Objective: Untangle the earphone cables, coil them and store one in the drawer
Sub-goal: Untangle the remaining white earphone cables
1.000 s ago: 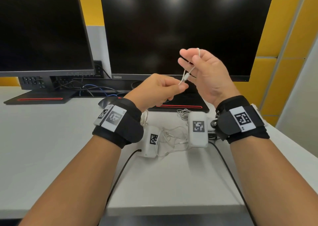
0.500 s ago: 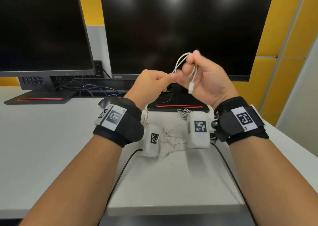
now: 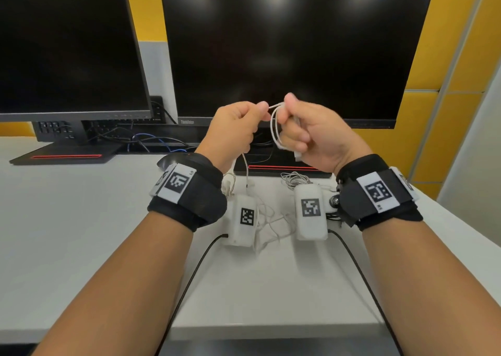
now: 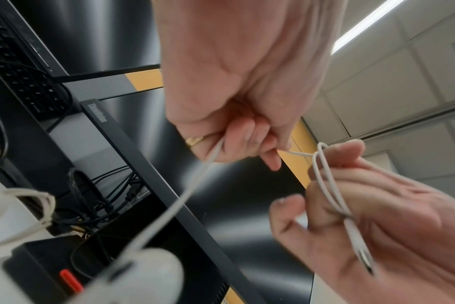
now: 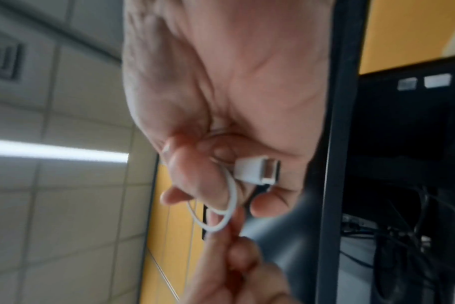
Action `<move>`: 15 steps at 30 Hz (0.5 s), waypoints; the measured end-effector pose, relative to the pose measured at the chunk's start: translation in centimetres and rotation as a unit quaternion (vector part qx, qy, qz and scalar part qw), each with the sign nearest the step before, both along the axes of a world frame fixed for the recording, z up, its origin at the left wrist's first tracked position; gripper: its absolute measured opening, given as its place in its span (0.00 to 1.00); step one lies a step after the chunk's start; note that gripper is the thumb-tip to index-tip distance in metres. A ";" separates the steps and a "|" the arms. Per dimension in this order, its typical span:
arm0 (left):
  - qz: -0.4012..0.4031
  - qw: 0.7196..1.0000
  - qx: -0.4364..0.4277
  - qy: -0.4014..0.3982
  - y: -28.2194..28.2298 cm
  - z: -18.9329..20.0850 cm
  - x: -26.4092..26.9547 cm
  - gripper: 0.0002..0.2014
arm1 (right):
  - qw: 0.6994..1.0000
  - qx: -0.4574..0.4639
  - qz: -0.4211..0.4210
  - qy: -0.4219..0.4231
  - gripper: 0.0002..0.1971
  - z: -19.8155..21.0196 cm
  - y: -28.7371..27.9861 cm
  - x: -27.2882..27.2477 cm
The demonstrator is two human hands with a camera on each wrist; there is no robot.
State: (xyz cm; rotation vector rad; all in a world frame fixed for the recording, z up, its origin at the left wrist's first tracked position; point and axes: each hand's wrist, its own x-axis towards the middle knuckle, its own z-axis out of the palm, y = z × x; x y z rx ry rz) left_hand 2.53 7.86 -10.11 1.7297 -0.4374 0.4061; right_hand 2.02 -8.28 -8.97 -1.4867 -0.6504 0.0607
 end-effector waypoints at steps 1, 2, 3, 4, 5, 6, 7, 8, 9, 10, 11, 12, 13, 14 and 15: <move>-0.006 1.000 0.012 0.014 -0.2 -0.1 0.0 0.15 | 0.998 0.059 0.005 -0.002 0.21 0.1 -0.1 -0.1; -0.011 0.999 0.033 0.028 -0.4 -0.1 -0.1 0.15 | 0.994 0.109 0.000 -0.011 0.21 0.2 -0.2 0.2; -0.019 0.997 0.061 0.041 -0.5 -0.1 -0.2 0.12 | 0.990 0.137 -0.016 -0.027 0.21 0.1 -0.3 0.4; -0.034 0.994 0.093 0.054 -0.5 -0.1 -0.4 0.11 | 0.989 0.134 -0.047 -0.048 0.20 0.0 -0.4 0.6; -0.058 0.989 0.120 0.064 -0.5 -0.1 -0.7 0.11 | 0.988 0.107 -0.086 -0.069 0.18 -0.1 -0.4 0.8; -0.089 0.984 0.135 0.070 -0.5 0.0 -1.0 0.12 | 0.985 0.062 -0.133 -0.089 0.16 -0.2 -0.4 0.9; -0.118 0.981 0.136 0.068 -0.5 0.1 -1.2 0.13 | 0.979 0.013 -0.177 -0.103 0.13 -0.3 -0.3 1.1; -0.141 0.981 0.119 0.059 -0.5 0.3 -1.5 0.15 | 0.971 -0.034 -0.208 -0.110 0.13 -0.3 -0.2 1.2; -0.156 0.983 0.084 0.046 -0.6 0.5 -1.7 0.14 | 0.966 -0.077 -0.218 -0.112 0.14 -0.3 -0.1 1.3; -0.160 0.986 0.034 0.035 -0.7 0.7 -1.8 0.12 | 0.965 -0.117 -0.210 -0.106 0.19 -0.4 0.0 1.3; -0.150 0.988 -0.018 0.024 -0.6 0.8 -1.7 0.11 | 0.967 -0.151 -0.187 -0.089 0.24 -0.4 0.1 1.2; -0.128 0.990 -0.059 0.014 -0.5 0.9 -1.5 0.11 | 0.971 -0.169 -0.155 -0.066 0.28 -0.4 0.2 1.0; -0.099 0.992 -0.082 0.006 -0.3 0.9 -1.1 0.11 | 0.978 -0.163 -0.118 -0.045 0.29 -0.4 0.1 0.8; -0.074 0.993 -0.091 0.003 0.0 0.8 -0.7 0.12 | 0.987 -0.134 -0.084 -0.031 0.29 -0.3 0.1 0.7; -0.056 0.994 -0.089 0.007 0.1 0.6 -0.4 0.12 | 0.995 -0.084 -0.057 -0.021 0.27 -0.2 0.0 0.5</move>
